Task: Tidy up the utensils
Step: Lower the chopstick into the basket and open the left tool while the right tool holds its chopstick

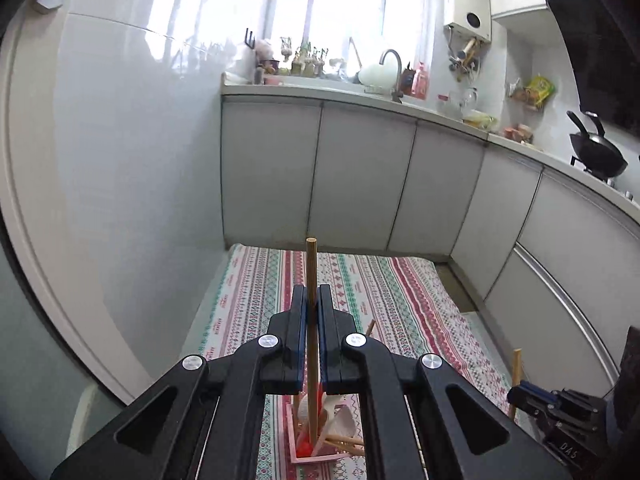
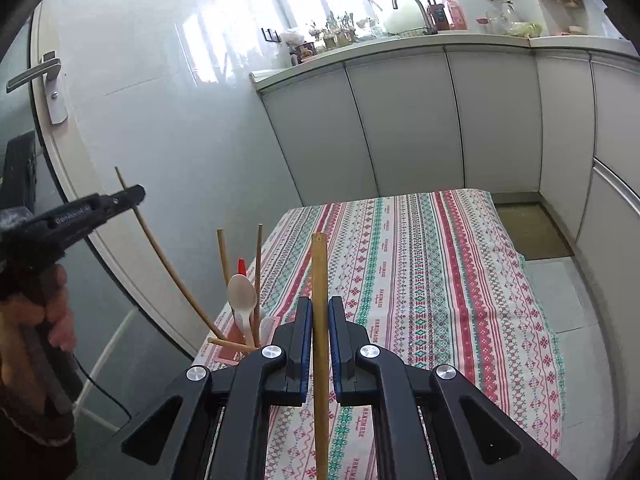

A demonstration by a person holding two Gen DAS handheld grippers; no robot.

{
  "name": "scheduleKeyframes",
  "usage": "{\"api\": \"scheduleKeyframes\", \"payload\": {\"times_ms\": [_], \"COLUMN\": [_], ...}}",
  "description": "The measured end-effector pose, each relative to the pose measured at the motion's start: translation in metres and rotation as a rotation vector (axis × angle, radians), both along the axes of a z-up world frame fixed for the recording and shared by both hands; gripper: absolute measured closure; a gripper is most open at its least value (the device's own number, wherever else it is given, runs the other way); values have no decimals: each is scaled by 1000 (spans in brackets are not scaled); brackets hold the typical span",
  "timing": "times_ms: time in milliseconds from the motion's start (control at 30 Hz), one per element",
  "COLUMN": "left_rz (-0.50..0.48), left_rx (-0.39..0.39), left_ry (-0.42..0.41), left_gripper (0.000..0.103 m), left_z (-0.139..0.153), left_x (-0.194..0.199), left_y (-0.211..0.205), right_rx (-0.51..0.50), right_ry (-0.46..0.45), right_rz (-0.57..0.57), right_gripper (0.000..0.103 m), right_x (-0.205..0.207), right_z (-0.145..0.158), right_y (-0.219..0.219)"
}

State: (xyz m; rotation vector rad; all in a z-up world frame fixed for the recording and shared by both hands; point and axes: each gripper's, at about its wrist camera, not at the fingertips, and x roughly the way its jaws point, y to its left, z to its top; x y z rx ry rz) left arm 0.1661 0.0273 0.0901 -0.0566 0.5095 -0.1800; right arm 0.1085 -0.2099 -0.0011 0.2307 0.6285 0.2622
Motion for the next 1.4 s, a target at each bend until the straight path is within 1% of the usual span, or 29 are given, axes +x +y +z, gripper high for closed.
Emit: {"api": "scheduleKeyframes", "payload": {"times_ms": [67,133,233,333,433,500,633,667,700,767,867,967,1133,1267,1333,1400], "left_rz": [-2,-13,-26,-25,-23,-21,-26,-29,-27,-28,-35,-38,-41,-21,-23,-35], "left_rx": [30,52,63,83,86,96,105,95,80,77,64,46,-23,-66,-65,-47], "left_ry": [-6,11,53,78,111,107,106,106,95,58,38,15,-14,-91,-127,-148], "left_gripper": [99,99,99,99,99,98,98,99,99,99,99,99,99,99,99,99], "left_z": [-11,-22,-38,-51,-66,-71,-71,-71,-70,-68,-64,-55,-34,-17,-12,-11], "left_x": [8,15,24,32,40,42,39,38,35,30,24,17,9,-1,-6,-10], "left_y": [-9,-15,-21,-25,-27,-29,-29,-27,-26,-25,-25,-23,-14,-8,-10,-16], "right_rx": [-3,-6,-7,-5,-5,-6,-4,-3,-1,3,5,4,9,11,13,16], "right_ry": [0,0,2,2,1,0,-1,-1,-1,-2,-2,-3,2,-2,-2,0], "right_rz": [2,4,4,4,7,9,6,6,3,3,3,1,0,0,-1,-3], "right_gripper": [95,95,95,95,95,95,95,95,95,95,95,95,95,95,95,95], "right_x": [0,0,0,0,0,-1,-1,-1,0,0,0,0,2,1,1,2], "right_z": [0,0,0,0,0,0,0,0,0,0,0,0,-1,0,0,0], "right_y": [0,0,0,0,1,2,2,1,1,1,1,1,0,0,0,-1]}}
